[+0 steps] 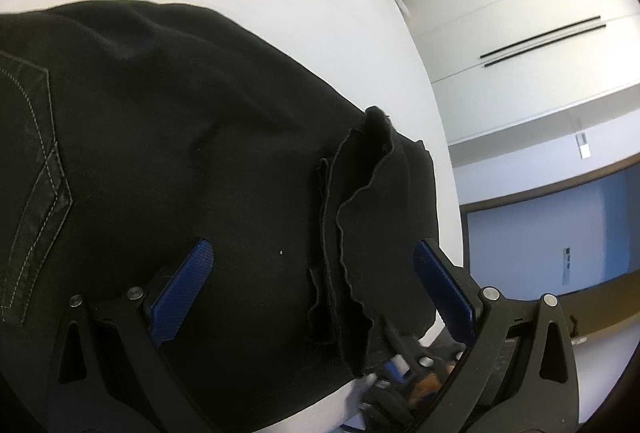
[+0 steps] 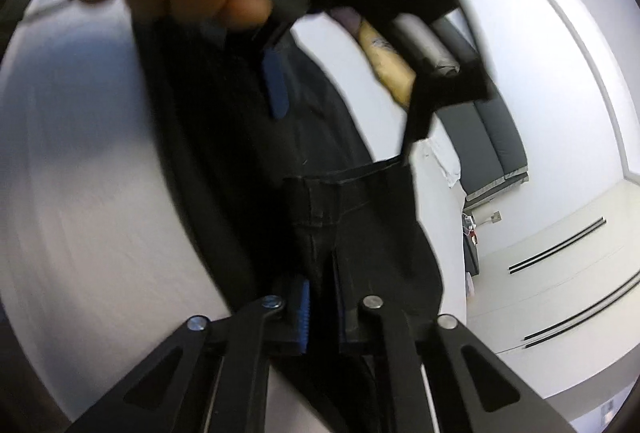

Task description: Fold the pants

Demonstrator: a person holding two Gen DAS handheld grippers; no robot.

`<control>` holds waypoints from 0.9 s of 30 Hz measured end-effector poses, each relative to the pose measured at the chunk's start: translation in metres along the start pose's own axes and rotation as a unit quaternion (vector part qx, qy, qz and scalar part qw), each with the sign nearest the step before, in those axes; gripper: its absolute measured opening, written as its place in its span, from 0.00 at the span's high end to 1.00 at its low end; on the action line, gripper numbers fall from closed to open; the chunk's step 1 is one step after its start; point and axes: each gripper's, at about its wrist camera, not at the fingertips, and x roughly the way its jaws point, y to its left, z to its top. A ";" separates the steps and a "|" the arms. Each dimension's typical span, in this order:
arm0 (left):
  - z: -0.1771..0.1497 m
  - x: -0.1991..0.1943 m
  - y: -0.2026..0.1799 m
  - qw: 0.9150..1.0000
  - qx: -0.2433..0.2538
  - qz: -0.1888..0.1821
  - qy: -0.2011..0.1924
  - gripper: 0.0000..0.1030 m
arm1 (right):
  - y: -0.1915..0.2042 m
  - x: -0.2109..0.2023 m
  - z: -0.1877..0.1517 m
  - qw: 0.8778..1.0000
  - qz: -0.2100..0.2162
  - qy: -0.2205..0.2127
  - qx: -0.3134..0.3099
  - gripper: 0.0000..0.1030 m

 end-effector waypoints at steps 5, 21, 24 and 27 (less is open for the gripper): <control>0.005 0.008 -0.006 0.999 0.009 0.026 0.021 0.01 | -0.022 -0.021 -0.004 0.999 0.000 -0.014 0.045 0.94; 0.029 0.058 -0.038 0.986 0.038 0.111 0.117 0.01 | -0.020 -0.003 -0.008 0.999 0.033 -0.010 0.036 0.95; 0.033 0.056 -0.042 0.987 0.038 0.103 0.115 0.29 | -0.020 0.002 -0.014 0.998 0.043 -0.005 0.043 0.95; 0.035 0.058 -0.042 0.989 0.023 0.078 0.124 0.71 | -0.016 0.006 -0.020 0.998 0.053 -0.001 0.042 0.95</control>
